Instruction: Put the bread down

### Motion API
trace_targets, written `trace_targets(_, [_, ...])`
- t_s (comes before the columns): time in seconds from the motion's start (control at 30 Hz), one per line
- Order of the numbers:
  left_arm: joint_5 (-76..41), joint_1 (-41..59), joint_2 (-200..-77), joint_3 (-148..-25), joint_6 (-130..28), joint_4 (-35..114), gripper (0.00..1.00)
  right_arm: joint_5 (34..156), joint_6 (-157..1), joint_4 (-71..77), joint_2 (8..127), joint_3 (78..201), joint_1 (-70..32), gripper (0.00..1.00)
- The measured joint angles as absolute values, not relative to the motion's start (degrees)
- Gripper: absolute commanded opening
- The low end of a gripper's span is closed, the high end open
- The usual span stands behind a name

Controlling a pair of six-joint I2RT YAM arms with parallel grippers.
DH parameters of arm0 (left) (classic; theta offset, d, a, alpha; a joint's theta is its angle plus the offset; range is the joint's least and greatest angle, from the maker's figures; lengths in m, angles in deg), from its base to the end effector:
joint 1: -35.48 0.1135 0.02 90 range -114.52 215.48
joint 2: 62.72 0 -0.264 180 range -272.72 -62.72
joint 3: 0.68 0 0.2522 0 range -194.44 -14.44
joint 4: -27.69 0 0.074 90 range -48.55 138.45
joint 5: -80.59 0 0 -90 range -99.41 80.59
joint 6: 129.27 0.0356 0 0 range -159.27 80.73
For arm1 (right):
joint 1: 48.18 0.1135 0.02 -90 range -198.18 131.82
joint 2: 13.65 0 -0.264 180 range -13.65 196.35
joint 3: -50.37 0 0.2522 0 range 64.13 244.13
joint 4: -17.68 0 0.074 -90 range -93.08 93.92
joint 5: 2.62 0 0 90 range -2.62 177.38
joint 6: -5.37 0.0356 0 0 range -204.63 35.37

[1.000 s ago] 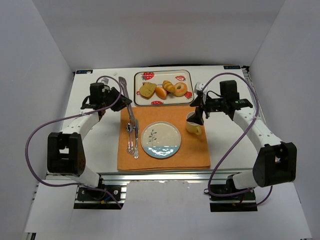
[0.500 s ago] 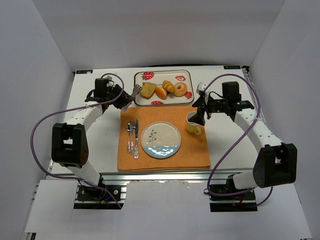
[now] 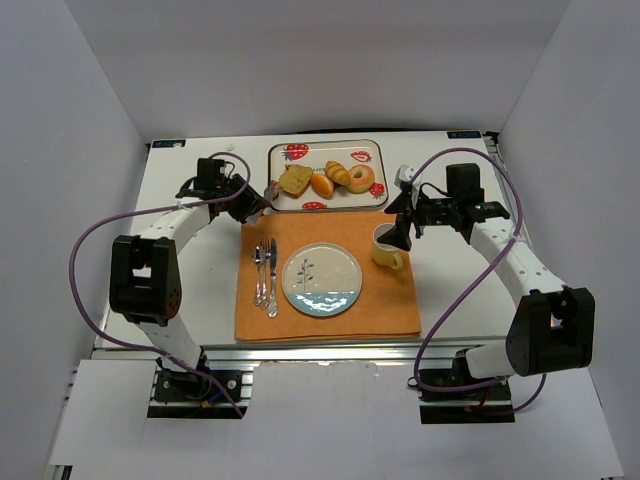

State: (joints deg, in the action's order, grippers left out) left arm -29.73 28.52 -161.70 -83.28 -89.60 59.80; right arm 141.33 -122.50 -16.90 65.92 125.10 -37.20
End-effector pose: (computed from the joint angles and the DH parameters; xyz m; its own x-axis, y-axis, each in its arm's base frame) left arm 0.3701 -0.0576 0.2227 -0.7378 -0.6371 -0.2229 -0.3538 0.6463 -0.6761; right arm 0.2859 0.0848 0.2916 -0.0469 -0.3771 -0.9250 -0.9552 0.2879 -0.0689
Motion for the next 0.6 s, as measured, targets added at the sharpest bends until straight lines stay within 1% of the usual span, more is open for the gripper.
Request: trace_targets(0.6, [-32.5, 27.8, -165.4, -83.6, -92.8, 56.8, 0.47, 141.5, -122.5, -16.7, 65.9, 124.3, -37.7, 0.89])
